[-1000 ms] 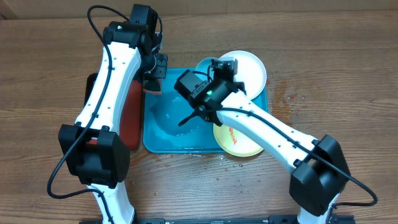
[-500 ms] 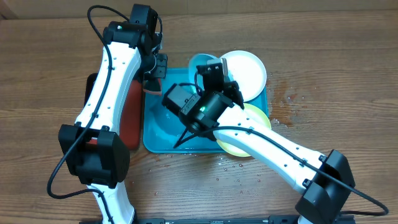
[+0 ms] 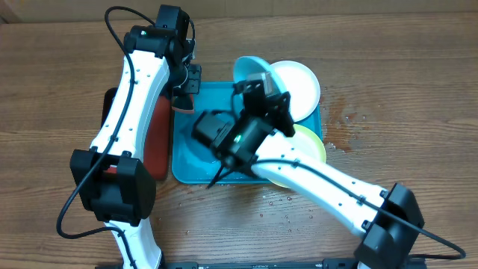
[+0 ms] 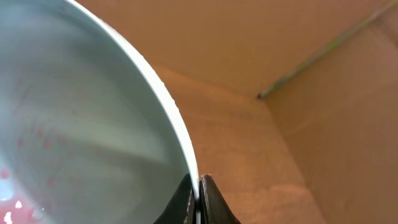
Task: Clean dirty plates on tray and stack at the side
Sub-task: 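Lift the light blue plate with the right gripper and tilt it up, then carry the plate right and set it on the table, open the right gripper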
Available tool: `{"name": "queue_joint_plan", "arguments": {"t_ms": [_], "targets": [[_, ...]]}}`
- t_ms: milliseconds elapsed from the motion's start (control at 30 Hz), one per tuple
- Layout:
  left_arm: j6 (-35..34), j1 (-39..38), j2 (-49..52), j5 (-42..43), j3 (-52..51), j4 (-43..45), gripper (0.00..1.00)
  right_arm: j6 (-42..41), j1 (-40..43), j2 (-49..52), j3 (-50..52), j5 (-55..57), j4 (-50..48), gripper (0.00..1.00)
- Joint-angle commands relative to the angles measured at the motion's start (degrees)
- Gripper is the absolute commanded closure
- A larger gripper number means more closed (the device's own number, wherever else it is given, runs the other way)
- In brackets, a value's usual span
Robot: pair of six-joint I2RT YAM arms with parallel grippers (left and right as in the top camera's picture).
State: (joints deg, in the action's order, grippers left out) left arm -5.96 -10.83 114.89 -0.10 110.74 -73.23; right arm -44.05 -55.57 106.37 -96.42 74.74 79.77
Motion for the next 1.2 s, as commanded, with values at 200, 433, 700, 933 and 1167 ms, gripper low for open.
{"name": "queue_joint_plan", "arguments": {"t_ms": [200,433,700,933,1167], "targets": [[-0.94,0.42,-0.24,0.11,1.07,0.17,0.96,-5.31,1.07,-1.79,-1.46,-0.9,-0.76,0.96],[-1.97,0.39,-0.24,0.13,1.07,0.66,0.96,-4.61,9.77,-2.97,-1.46,-19.52,-2.25,0.96],[-1.99,0.35,-0.24,0.15,1.07,0.72,0.96,16.35,27.28,-9.68,-1.46,-53.64,-14.16,0.96],[-1.97,0.31,-0.24,2.29,1.07,0.92,0.96,20.55,53.53,-10.88,-0.59,-80.52,-13.07,0.96],[-1.99,0.31,-0.24,3.15,1.07,2.1,0.96,20.24,70.14,-10.88,8.57,-82.16,-14.86,0.96]]}}
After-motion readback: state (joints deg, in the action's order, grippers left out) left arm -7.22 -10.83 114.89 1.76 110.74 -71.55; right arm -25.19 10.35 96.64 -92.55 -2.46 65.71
